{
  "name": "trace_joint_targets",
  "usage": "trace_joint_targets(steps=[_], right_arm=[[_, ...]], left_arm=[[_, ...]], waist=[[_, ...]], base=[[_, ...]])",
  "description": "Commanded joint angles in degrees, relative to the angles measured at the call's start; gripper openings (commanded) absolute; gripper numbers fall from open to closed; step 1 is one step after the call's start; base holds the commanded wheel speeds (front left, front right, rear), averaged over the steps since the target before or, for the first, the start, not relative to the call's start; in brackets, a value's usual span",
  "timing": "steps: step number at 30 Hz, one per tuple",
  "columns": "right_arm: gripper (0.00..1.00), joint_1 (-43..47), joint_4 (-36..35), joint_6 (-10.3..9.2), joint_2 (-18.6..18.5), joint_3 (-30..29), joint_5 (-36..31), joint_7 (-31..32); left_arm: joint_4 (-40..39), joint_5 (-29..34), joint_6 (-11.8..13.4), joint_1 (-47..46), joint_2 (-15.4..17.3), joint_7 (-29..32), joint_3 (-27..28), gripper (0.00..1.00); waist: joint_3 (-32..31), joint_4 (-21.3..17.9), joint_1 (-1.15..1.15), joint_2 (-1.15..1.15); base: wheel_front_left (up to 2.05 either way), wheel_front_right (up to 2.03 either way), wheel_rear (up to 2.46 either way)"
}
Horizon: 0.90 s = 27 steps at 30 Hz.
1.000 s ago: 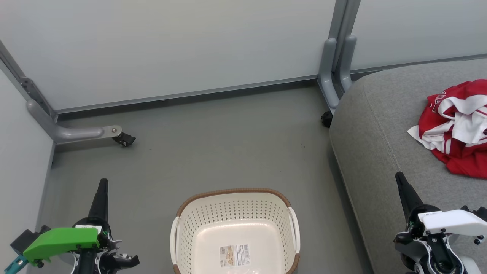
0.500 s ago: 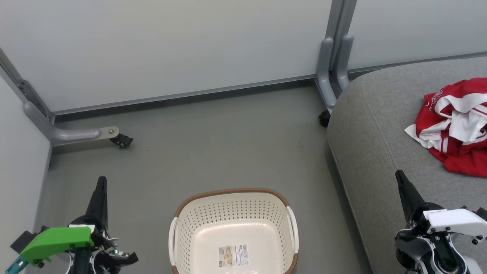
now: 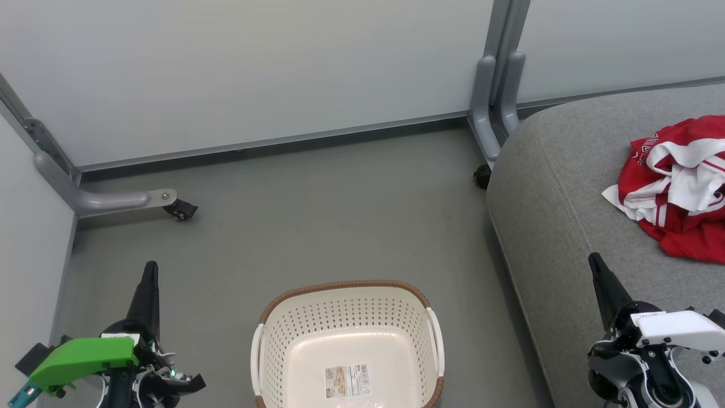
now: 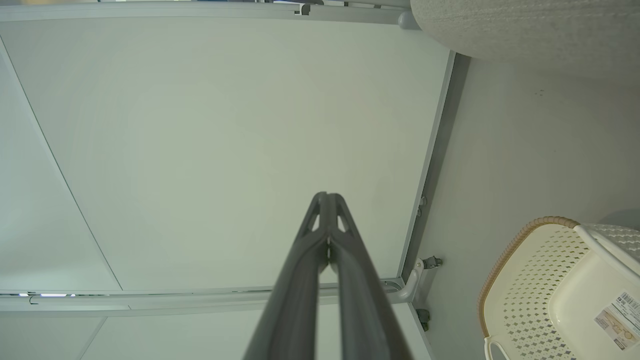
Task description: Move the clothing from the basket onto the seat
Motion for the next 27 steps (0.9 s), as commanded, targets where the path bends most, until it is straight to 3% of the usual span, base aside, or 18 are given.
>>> trace_joint_targets(steps=[1,27], right_arm=[[0.00,-0.5,0.1,-0.02,-0.3,-0.2,0.2,0.1],[0.00,-0.5,0.1,-0.02,-0.3,-0.2,0.2,0.1]], left_arm=[[-0.2,-0.2,-0.4,-0.6,0.0,0.2,0.2,0.00],[-0.2,-0.2,-0.4,-0.6,0.0,0.2,0.2,0.00]], waist=[[0.0,0.0,0.00,0.00],[0.0,0.0,0.00,0.00]], base=[[0.00,0.00,0.00],[0.00,0.00,0.00]])
